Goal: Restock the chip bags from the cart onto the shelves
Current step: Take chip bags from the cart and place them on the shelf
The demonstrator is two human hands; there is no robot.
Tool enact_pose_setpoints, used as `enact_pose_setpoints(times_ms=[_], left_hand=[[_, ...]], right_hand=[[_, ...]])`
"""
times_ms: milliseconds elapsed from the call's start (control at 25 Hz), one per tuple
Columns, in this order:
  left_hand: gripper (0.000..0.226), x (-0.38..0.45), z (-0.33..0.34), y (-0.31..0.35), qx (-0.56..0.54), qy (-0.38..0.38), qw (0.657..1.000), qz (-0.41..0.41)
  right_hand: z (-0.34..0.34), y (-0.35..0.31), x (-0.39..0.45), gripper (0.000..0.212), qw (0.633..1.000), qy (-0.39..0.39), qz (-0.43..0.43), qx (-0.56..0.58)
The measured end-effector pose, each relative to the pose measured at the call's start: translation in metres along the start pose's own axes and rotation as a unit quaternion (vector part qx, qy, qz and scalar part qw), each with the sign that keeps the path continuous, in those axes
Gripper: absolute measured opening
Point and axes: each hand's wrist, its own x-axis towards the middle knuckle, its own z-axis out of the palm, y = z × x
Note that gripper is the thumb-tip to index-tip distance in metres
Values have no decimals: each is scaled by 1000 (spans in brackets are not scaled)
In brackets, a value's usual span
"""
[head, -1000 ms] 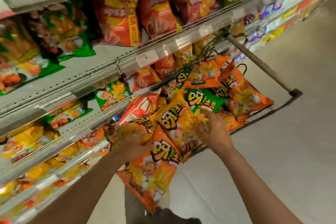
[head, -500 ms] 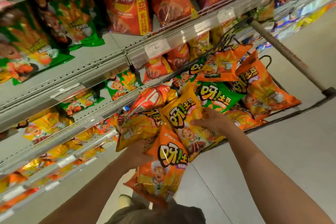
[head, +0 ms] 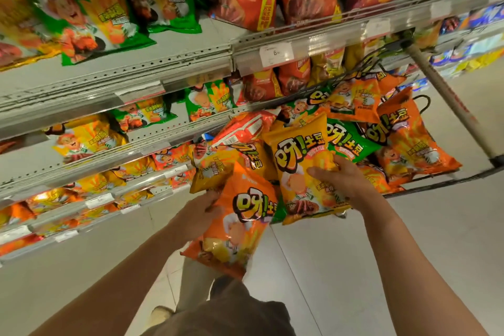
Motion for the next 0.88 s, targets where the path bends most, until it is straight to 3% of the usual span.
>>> enact_pose_setpoints(times_ms=[120, 240, 280, 440, 640, 720, 800, 880], left_hand=[[20, -22, -29, -15, -95, 24, 995, 17], [19, -48, -58, -37, -179, 49, 981, 48], [18, -58, -68, -48, -200, 60, 976, 55], [15, -94, -100, -98, -276, 112, 953, 63], [19, -139, -122, -167, -369, 139, 918, 47], [22, -154, -128, -192, -392, 158, 905, 43], [24, -166, -131, -214, -412, 177, 893, 32], [25, -175, -134, -232, -433, 199, 879, 23]], right_hand=[[15, -12, -35, 80, 999, -7, -29, 33], [47, -25, -73, 40, 994, -25, -78, 73], [62, -30, -85, 35, 993, -25, -86, 78], [121, -43, -125, 42, 993, -17, -102, 62], [191, -48, -157, 27, 992, -46, -98, 72], [215, -51, -161, 39, 992, -63, -99, 47], [232, -55, -159, 76, 992, -75, -100, 21], [250, -60, -153, 98, 993, -69, -99, -6]])
